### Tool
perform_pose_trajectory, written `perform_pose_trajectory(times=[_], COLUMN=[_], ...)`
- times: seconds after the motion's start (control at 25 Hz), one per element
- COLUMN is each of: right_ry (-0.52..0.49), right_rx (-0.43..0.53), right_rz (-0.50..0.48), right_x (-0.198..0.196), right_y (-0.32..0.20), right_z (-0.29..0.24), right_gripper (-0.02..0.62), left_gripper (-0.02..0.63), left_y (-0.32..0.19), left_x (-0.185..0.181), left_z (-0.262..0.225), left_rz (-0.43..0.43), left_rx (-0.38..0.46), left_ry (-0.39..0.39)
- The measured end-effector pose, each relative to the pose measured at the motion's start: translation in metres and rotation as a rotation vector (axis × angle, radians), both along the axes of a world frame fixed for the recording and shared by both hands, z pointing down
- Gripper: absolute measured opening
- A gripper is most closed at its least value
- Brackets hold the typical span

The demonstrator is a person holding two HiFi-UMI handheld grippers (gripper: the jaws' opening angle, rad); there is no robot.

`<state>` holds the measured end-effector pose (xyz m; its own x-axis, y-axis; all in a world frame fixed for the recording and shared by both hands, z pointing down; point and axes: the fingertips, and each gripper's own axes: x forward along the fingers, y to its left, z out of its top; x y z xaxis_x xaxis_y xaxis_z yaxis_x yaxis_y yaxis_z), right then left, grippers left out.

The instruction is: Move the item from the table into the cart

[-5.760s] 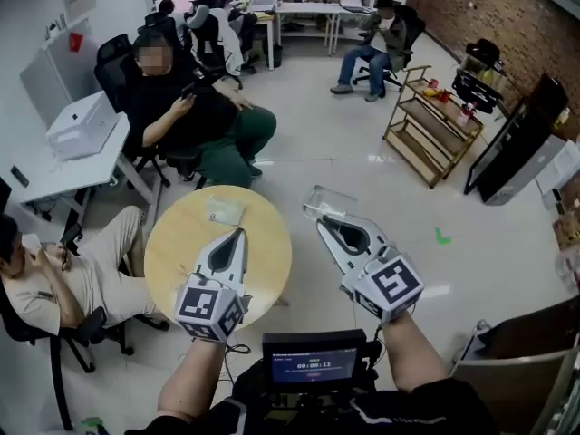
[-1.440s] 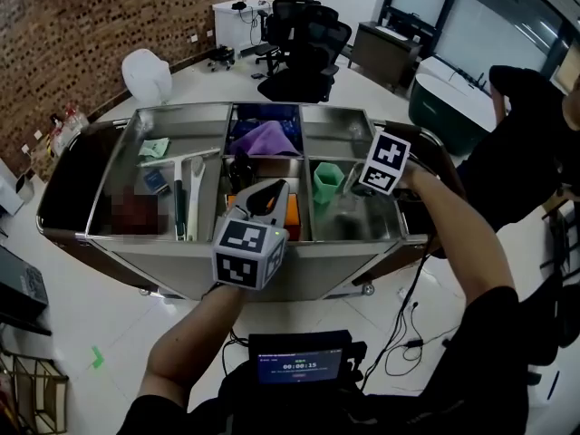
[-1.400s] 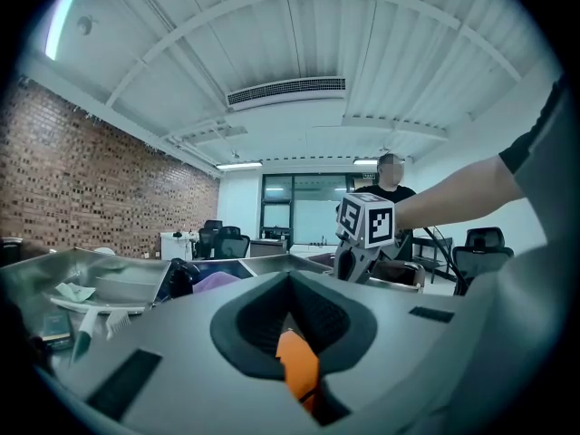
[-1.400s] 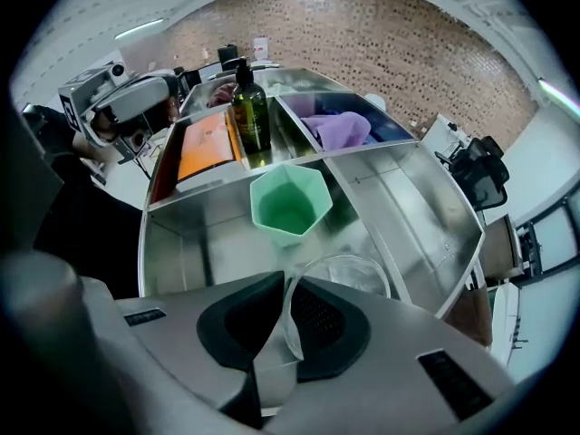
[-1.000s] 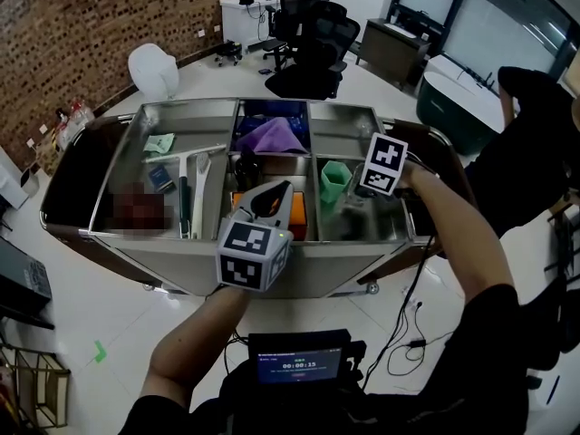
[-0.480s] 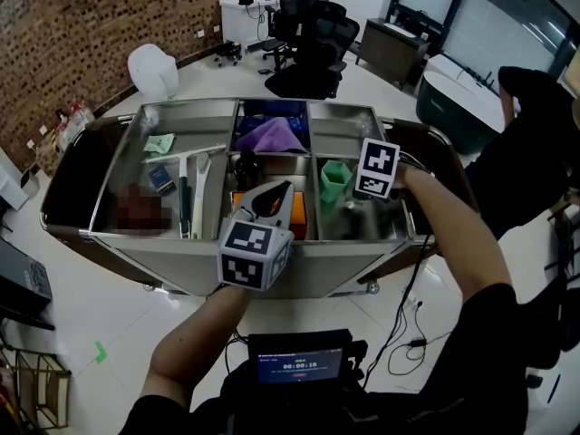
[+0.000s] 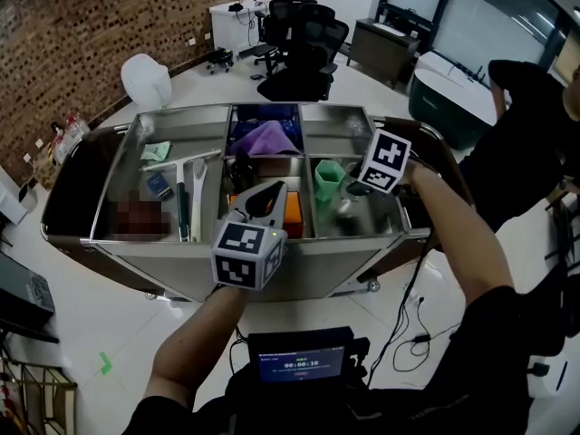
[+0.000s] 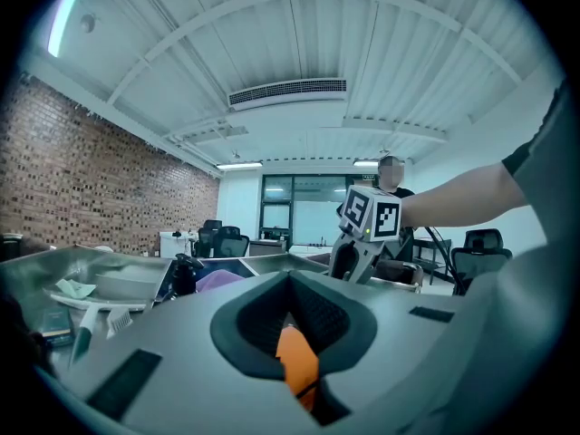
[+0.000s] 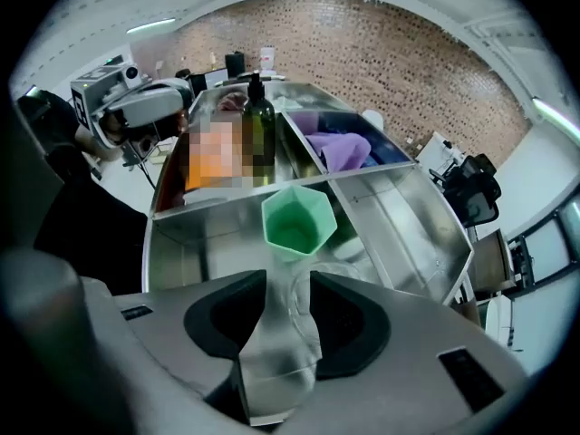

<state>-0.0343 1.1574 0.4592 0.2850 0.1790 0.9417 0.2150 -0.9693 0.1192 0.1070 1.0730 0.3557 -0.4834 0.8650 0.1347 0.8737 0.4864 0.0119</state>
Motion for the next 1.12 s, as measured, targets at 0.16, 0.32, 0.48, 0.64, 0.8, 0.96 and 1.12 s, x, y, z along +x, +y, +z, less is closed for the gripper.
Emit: perform_pose_trajectory(times=[0.16,0.32,0.48,0.64,0.8,0.96,1.12], right_ry=[0.129,0.348,0.599,0.818,0.952,0.994,1.044], right_rx=[-0.092,-0.199,-0.325,-0.429,-0.466,-0.531,-0.576], right_rz=[0.028,0.107,0.179,0.252,0.279,0.266,0.284], right_x=[0.009,0.015,0.015,-0.009,-0.042,-0.07,-0.094], right_y=[-0.02,-0.041,-0.072,-0.112,-0.155,-0.195,-0.232], right_z=[-0.027,-0.074,-0.119,-0.143,-0.147,-0.14,-0.137], right_gripper=[0.146,0.144,0.146,0.104,0.02,0.018,0.008], left_gripper=[0.0,0.0,0.0,0.0,0.0,0.0,0.0], left_y=[-0.008,-0.02,-0.036,-0.067,-0.099,-0.133,-0.167], left_x=[0.003,0.006,0.01,-0.003,-0.032,-0.062,-0.076], left_z=[-0.006,-0.012,-0.016,-0.002,-0.001,0.012,0.026], left_rz=[0.008,0.04,0.049,0.069,0.083,0.055,0.006], left_rx=[-0.045,-0.07,-0.14,-0.1,-0.135,-0.115,-0.103], left_ry=[0.033,0.007,0.047,0.011,-0.013,-0.015,-0.008])
